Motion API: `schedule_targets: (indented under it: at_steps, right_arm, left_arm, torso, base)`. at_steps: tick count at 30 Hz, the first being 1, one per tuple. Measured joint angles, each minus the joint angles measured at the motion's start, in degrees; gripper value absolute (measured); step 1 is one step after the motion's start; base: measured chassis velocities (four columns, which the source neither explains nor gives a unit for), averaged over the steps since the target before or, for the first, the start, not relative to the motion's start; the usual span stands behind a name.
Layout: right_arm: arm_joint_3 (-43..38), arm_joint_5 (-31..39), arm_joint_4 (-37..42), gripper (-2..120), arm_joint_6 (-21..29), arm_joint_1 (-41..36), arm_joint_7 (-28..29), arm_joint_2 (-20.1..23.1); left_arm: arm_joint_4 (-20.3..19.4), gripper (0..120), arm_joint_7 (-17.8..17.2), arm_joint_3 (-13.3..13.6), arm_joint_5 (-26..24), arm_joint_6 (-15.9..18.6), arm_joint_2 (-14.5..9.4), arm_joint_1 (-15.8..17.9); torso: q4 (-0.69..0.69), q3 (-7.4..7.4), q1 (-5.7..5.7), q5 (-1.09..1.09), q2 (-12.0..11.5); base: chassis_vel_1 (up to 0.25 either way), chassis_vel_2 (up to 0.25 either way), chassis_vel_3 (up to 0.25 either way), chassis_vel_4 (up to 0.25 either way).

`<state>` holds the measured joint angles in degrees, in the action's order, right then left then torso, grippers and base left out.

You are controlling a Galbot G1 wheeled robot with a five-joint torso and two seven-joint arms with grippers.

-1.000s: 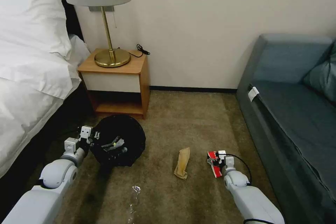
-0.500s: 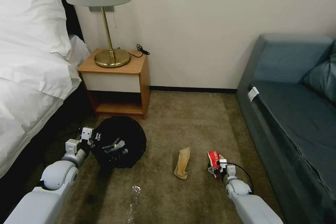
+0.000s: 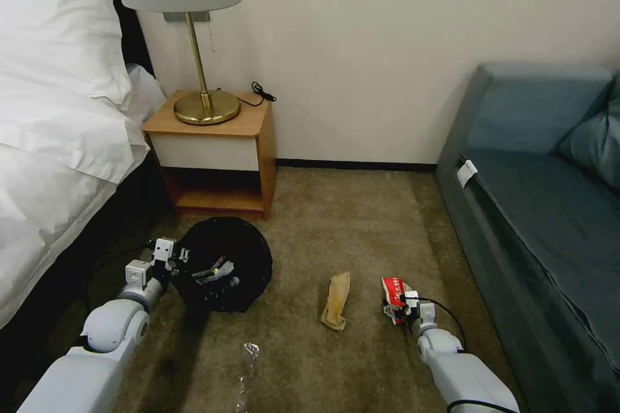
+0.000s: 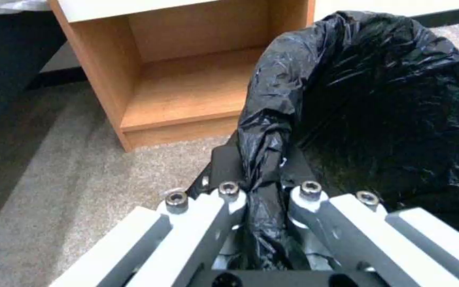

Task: Pick up the trash bin, then pick up the garbage on the floor and place it into the trash bin.

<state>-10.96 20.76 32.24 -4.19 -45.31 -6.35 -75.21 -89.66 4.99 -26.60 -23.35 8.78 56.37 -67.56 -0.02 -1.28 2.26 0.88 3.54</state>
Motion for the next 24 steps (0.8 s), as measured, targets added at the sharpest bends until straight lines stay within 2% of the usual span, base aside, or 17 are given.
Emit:
schedule_targets:
  at_steps: [3, 8, 10, 11, 13, 16, 18, 24]
  right_arm:
    - [-0.2, 0.6, -0.6, 75, -0.2, 0.4, -2.0, -0.3]
    - [-0.2, 0.8, -0.7, 63, -0.2, 0.5, -2.9, -0.5]
    - [-0.3, 0.9, -0.7, 48, -0.2, 0.5, -3.8, -0.7]
    - [-0.3, 0.9, -0.7, 48, -0.2, 0.5, -3.8, -0.7]
    - [-0.3, 0.9, -0.9, 38, -0.2, 0.5, -4.4, -0.7]
    - [-0.3, 0.9, -1.0, 31, -0.3, 0.5, -4.7, -0.8]
    - [-0.4, 0.9, -1.1, 21, -0.4, 0.6, -5.0, -0.9]
    - [-0.4, 0.8, -1.0, 10, -0.7, 0.4, -5.0, -1.0]
  left_arm:
    - [0.4, 4, 0.2, 0.0, -0.7, 0.1, -0.7, 0.6]
    - [0.6, 4, 0.2, 0.0, -0.9, 0.1, -0.9, 0.6]
    - [0.9, 4, 0.3, -0.1, -0.9, 0.1, -0.8, 0.6]
    - [0.9, 4, 0.3, -0.1, -0.9, 0.1, -0.8, 0.6]
    - [1.0, 4, 0.3, -0.2, -0.8, -0.1, -0.6, 0.4]
    - [1.0, 4, 0.3, -0.2, -0.7, -0.2, -0.6, 0.3]
    - [1.0, 4, 0.3, -0.3, -0.7, -0.2, -0.6, 0.3]
    - [0.7, 4, 0.3, -0.3, -0.7, -0.1, -0.8, 0.3]
  torso:
    - [-0.03, -0.01, 0.0, 0.05, 0.0]
    - [-0.02, -0.01, 0.0, 0.05, 0.0]
    - [-0.02, 0.0, 0.0, 0.02, 0.0]
    - [-0.02, 0.0, 0.0, 0.02, 0.0]
    - [-0.02, 0.0, -0.01, 0.0, 0.0]
    - [-0.01, 0.01, -0.01, 0.0, 0.0]
    - [-0.01, 0.0, -0.01, -0.01, 0.0]
    - [-0.01, -0.01, -0.01, -0.01, 0.0]
  base:
    - [0.0, 0.0, 0.0, 0.0]
    - [0.0, 0.0, 0.0, 0.0]
    - [0.0, 0.0, 0.0, 0.0]
    - [0.0, 0.0, 0.0, 0.0]
    - [0.0, 0.0, 0.0, 0.0]
    - [0.0, 0.0, 0.0, 0.0]
    - [0.0, 0.0, 0.0, 0.0]
    - [0.0, 0.0, 0.0, 0.0]
